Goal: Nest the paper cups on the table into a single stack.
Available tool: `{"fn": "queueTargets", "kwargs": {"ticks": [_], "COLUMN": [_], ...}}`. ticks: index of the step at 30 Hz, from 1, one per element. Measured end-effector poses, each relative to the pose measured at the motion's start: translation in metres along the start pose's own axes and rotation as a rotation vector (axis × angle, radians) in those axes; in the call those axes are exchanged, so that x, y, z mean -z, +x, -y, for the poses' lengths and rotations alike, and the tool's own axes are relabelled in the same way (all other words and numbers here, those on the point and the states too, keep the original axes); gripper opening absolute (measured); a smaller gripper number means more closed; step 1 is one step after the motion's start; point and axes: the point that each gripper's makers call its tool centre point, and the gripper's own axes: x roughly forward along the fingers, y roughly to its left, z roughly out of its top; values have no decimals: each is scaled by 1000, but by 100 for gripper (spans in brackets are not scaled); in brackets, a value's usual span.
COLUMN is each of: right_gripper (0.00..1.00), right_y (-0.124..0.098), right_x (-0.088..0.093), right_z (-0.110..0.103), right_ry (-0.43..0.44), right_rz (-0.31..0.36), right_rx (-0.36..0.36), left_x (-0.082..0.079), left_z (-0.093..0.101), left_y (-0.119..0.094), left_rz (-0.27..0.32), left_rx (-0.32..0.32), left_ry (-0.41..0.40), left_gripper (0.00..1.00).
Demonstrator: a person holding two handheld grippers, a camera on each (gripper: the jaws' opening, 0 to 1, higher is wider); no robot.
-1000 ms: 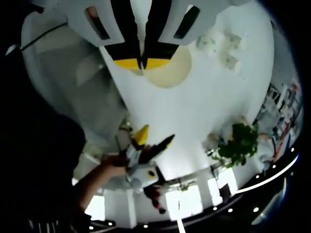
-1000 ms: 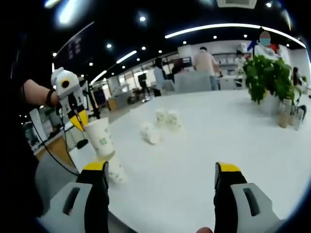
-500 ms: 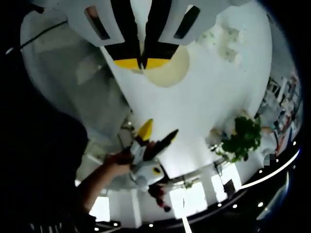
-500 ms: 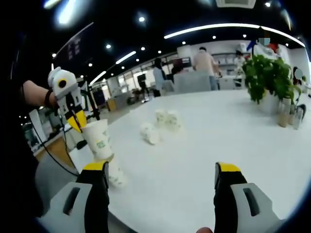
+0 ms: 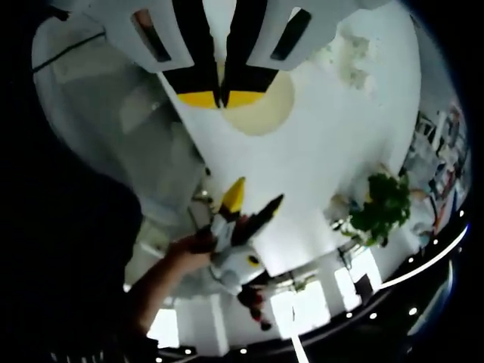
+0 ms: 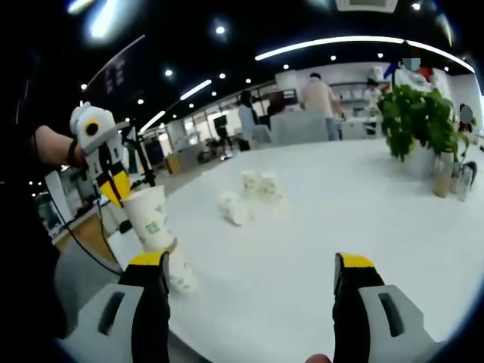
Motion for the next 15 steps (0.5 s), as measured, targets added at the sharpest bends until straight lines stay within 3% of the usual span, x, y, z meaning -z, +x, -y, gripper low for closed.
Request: {"fn": "queueTargets", "kwargs": {"ticks": [15], "right_gripper": [88], "right_y": [-5], "right_x": [4], "right_z": [-1], "right_ry": [4], "right_rz": [-1], "right_rx": [8], "left_x": [8], "left_z": [15], "left_y": [15], "left_rz": [-28], "left_rx": [30], "left_ry": [23], "left_gripper": [0]}}
